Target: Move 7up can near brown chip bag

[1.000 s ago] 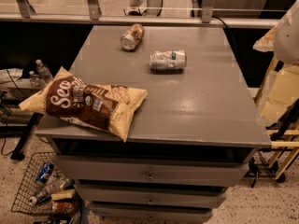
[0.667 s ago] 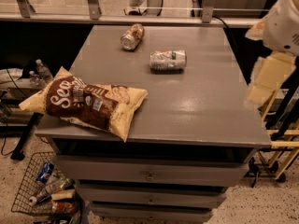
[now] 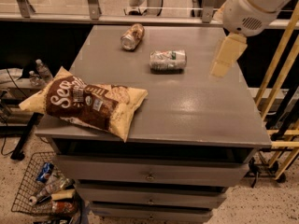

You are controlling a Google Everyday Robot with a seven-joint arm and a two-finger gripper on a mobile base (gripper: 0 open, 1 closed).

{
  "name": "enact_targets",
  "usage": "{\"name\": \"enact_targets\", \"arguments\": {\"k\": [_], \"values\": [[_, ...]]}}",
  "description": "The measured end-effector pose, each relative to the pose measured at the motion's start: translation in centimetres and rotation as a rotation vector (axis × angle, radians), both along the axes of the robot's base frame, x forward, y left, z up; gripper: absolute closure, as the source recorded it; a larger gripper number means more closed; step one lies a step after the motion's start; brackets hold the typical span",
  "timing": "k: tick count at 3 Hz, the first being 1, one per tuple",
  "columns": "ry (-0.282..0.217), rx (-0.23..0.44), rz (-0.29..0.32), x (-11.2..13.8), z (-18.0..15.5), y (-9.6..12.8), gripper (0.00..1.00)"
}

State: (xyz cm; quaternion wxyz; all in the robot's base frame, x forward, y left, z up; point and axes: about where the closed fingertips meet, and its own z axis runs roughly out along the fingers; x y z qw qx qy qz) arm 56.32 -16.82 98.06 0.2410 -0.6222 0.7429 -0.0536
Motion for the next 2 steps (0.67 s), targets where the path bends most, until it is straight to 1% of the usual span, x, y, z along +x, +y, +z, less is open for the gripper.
{"name": "enact_targets", "arguments": {"k": [1,2], "values": [[0.006,0.051,0.036,3.17,-1.68,3.42,0.0],[0.005,0.051,0.036,3.17,-1.68,3.42,0.0]]}}
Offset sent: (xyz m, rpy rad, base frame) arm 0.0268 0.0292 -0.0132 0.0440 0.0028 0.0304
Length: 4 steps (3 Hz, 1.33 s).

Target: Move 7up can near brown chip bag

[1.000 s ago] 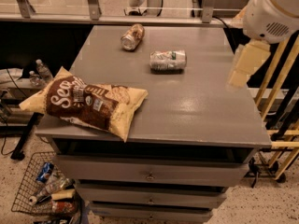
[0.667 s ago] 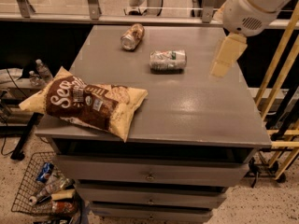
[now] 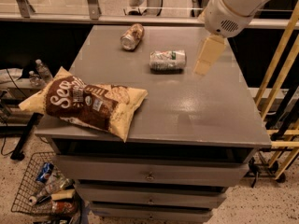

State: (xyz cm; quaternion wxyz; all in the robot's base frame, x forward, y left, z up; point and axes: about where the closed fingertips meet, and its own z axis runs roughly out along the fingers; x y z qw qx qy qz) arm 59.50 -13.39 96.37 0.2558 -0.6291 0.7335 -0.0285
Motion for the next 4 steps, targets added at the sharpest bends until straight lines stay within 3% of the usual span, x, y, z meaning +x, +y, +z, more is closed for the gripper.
{"name": "enact_targets", "arguments": {"k": [1,2,4], "values": [[-0.027,0.026,-0.034,1.2,-0.6,-0.1,0.0],[-0.043,0.067,-0.083,4.3,-1.9,0.0,0.0],[-0.007,0.143,-0.094,8.7,-4.8,1.4,0.0]]}}
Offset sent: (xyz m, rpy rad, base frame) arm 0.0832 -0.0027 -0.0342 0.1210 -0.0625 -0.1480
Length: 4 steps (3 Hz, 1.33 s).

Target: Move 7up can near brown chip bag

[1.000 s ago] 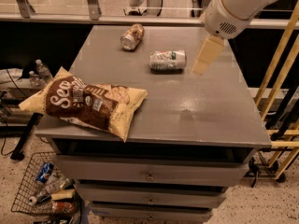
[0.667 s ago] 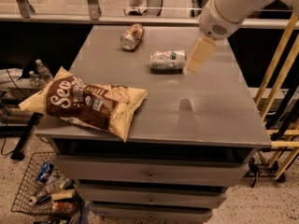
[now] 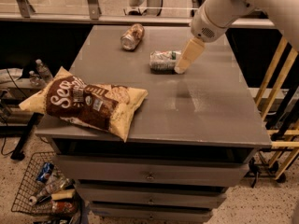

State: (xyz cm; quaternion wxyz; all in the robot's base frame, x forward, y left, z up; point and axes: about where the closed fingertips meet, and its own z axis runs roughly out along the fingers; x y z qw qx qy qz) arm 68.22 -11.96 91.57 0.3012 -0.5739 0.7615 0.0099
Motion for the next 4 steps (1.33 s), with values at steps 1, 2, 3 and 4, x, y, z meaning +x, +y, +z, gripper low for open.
{"name": "enact_targets", "arguments": {"k": [1,2,3,4], "values": [[0.029,0.02,0.032,1.3,-1.2,1.4,0.0],[0.074,0.034,0.06,2.3,-2.7,2.6,0.0],[0.111,0.031,0.08,3.1,-3.9,3.2,0.0],[0.144,0.034,0.091,3.5,-4.9,3.4,0.0]]}}
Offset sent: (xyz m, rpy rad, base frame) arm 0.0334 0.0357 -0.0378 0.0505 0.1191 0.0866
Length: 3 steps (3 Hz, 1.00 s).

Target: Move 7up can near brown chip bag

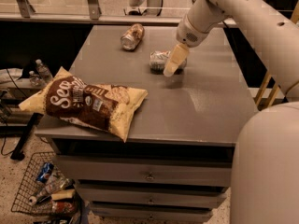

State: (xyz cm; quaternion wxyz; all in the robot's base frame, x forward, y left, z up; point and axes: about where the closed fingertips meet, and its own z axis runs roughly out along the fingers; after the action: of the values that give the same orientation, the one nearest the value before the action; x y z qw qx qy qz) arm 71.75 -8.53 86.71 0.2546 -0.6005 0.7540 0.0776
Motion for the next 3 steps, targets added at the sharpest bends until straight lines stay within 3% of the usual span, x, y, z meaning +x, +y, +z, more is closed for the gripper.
{"name": "enact_targets", "arguments": {"k": [1,3], "values": [[0.019,0.019,0.005,0.09,-0.63,-0.04,0.18],[0.041,0.053,0.012,-0.09,-1.28,-0.18,0.64]]}}
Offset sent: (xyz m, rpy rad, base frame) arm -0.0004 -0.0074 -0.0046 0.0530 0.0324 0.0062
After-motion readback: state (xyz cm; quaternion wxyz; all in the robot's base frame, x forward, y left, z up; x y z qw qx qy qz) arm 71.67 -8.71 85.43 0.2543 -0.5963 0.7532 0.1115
